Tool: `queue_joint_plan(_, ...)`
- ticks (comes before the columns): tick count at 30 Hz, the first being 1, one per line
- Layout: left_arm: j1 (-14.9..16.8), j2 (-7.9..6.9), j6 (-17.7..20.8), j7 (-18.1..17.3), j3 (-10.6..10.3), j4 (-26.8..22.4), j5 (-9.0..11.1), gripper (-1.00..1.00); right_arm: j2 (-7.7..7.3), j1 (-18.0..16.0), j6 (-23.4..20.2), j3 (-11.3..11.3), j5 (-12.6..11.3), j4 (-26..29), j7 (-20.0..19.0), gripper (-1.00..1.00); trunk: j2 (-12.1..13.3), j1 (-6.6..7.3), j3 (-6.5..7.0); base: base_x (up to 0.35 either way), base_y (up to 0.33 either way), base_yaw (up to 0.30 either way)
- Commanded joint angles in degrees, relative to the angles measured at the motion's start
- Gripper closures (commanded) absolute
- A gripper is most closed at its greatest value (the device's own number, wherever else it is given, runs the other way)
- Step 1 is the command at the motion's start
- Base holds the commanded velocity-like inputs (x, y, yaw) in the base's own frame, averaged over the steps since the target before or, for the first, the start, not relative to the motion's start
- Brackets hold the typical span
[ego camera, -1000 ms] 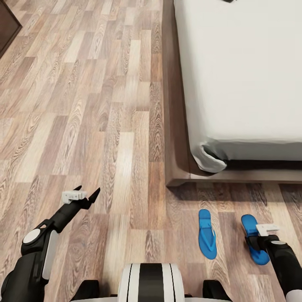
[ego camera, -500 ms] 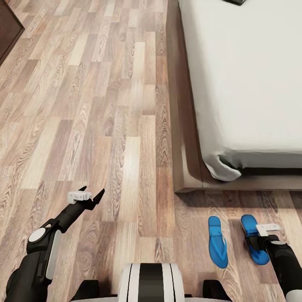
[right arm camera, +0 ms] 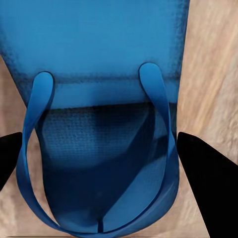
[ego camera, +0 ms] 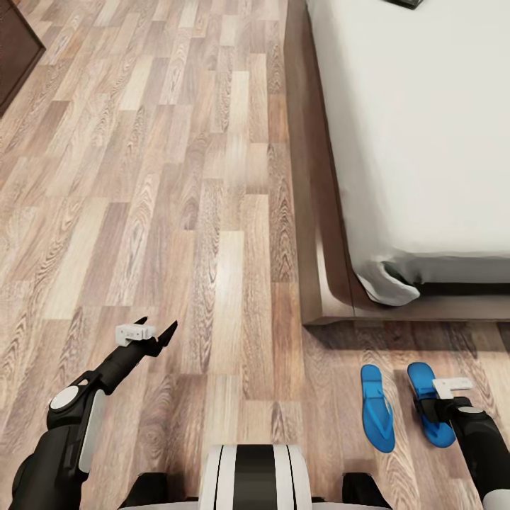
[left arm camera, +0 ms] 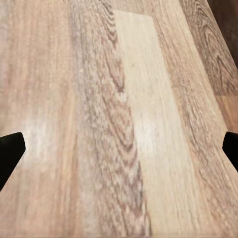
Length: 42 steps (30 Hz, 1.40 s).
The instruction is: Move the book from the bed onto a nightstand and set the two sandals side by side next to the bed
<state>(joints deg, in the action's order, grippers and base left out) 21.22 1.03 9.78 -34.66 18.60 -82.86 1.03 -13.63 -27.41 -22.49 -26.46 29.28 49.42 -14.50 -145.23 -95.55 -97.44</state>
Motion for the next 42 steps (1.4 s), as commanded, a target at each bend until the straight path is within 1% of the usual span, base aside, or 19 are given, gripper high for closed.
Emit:
queue_joint_plan(1,0.0,0.08,0.5,-0.4,0.1,0.0,0.1,-1.0,0.01,0.0,-0.2,-0.2,0.6,0.1,-0.5,1.0,0.0,0.01,-0.03,0.0,0.244,0.0)
queue_joint_plan(13,0.0,0.09,0.5,-0.1,0.1,0.1,0.3,-1.0,0.0,0.0,-0.2,-0.1,0.6,0.1,-0.5,1.0,0.0,0.01,-0.03,0.0,0.039,0.0)
queue_joint_plan(27,0.0,0.11,0.5,0.0,0.0,0.1,0.2,-1.0,0.03,0.0,-0.2,-0.1,0.6,0.1,-0.5,1.0,-0.2,-0.35,-3.13,0.0,0.0,0.0)
queue_joint_plan(42,0.0,0.11,0.5,-0.1,0.1,0.2,0.3,-1.0,0.01,0.0,-0.2,-0.2,0.6,0.1,-0.5,1.0,-0.2,-0.35,-3.13,0.0,0.051,0.0)
